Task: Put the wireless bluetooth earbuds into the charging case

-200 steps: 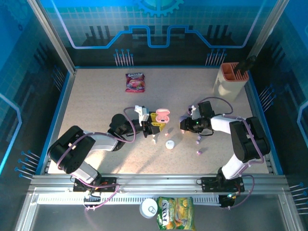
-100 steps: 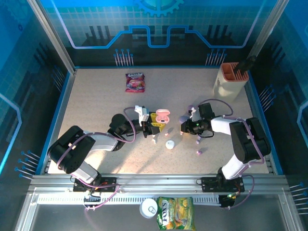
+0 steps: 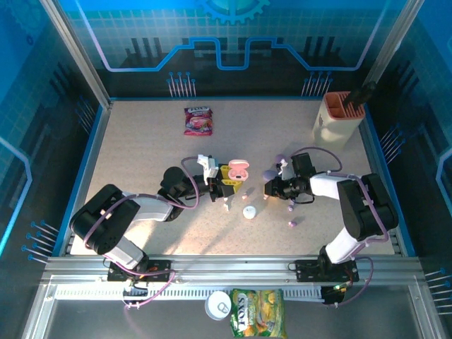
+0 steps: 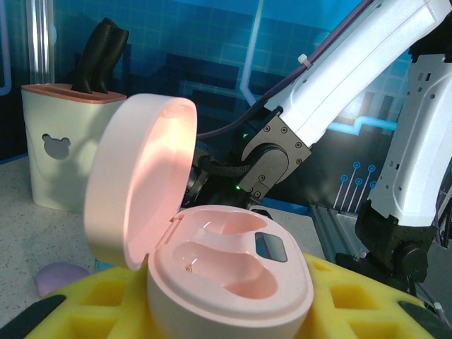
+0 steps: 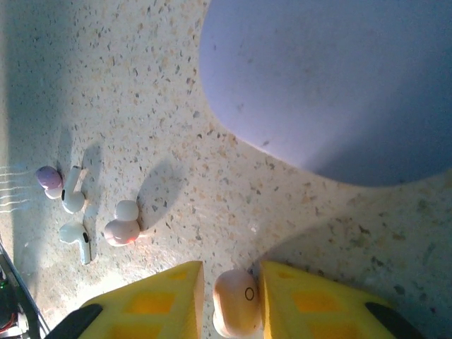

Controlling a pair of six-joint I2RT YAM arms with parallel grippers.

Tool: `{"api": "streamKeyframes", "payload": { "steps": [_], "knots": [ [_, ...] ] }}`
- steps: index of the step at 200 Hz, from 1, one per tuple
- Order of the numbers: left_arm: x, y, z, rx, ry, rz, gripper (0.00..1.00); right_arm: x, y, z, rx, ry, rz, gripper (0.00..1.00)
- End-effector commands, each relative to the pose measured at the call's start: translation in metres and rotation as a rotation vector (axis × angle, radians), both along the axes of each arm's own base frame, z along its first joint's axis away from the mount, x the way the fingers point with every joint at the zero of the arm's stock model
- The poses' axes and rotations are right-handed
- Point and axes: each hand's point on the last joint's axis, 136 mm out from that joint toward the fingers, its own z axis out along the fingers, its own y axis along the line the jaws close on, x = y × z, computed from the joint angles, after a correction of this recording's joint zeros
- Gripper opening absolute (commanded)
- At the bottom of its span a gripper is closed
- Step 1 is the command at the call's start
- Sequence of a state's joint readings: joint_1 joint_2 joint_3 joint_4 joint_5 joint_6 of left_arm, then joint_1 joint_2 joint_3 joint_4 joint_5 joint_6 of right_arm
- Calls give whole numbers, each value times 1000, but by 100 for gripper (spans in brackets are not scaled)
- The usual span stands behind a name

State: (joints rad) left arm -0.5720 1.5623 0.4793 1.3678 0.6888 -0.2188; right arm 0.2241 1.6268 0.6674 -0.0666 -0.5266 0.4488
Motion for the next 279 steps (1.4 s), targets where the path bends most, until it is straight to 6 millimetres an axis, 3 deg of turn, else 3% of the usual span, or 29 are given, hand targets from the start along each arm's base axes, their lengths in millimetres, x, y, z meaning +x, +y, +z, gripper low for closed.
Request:
{"api": "streamKeyframes", "payload": {
  "steps": [1,57,144,279],
  "knots": [
    [-4,3,0,-2,-32,-13,40,-13,5,4,18,10,20,28],
    [-4,3,-1,-1,-31,-12,40,-17,9,5,23,14,33,35],
    [-5,5,-2,2,-29,-8,40,-21,19,6,27,8,68,25],
    [-6,5,-4,7,-32,-7,40,-15,28,1,6,25,81,27]
  ]
}}
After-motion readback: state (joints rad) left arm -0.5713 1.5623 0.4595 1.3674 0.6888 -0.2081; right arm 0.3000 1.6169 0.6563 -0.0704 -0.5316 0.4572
